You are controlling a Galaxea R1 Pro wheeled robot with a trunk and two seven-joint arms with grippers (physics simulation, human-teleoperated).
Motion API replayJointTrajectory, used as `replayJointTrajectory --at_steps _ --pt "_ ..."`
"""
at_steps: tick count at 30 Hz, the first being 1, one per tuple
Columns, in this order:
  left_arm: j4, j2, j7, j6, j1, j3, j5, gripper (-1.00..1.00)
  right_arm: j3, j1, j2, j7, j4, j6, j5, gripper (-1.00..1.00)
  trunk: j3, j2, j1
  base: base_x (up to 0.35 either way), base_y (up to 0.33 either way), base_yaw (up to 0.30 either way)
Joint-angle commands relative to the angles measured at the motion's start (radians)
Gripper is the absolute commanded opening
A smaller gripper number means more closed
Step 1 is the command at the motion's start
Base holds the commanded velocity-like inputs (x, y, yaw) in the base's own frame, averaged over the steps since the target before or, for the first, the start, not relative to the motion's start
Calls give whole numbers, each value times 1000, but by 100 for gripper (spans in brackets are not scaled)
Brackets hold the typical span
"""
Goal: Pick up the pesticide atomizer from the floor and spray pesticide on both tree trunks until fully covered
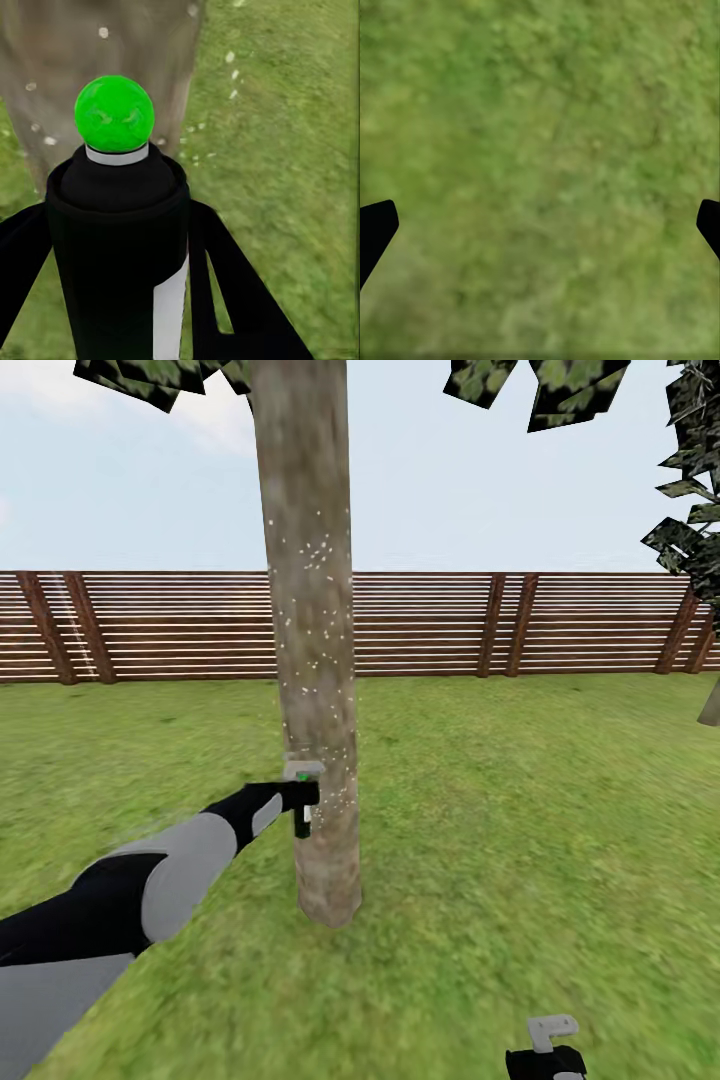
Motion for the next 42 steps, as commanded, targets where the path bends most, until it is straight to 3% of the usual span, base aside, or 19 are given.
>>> replayJointTrajectory --at_steps 1,4,6,10,22,42 --pt "-3 -1 -2 -22 27 10 -5 -100 -1 -2 0 -5 5 -6 11 100 -1 -1 0 0 0 0" --pt "-3 -2 -2 -127 123 9 -5 -100 -1 -2 0 -4 4 -7 10 100 -1 -1 0 0 0 0" --pt "-4 -1 -1 -165 219 10 -5 -100 -1 -2 -1 -4 4 -7 10 100 -1 -1 0 0 0 0" --pt "-5 -1 -1 -207 293 10 -5 -100 -2 34 -2 -5 4 -8 10 100 -1 -1 0 0 28 0" --pt "-6 4 -1 -235 310 11 -5 -100 -2 52 -2 -5 5 -8 9 100 -1 -1 0 69 303 -28" --pt "-5 4 -3 -233 310 11 -5 -100 -1 53 -2 -4 5 -8 9 100 -1 -1 0 44 346 -281"
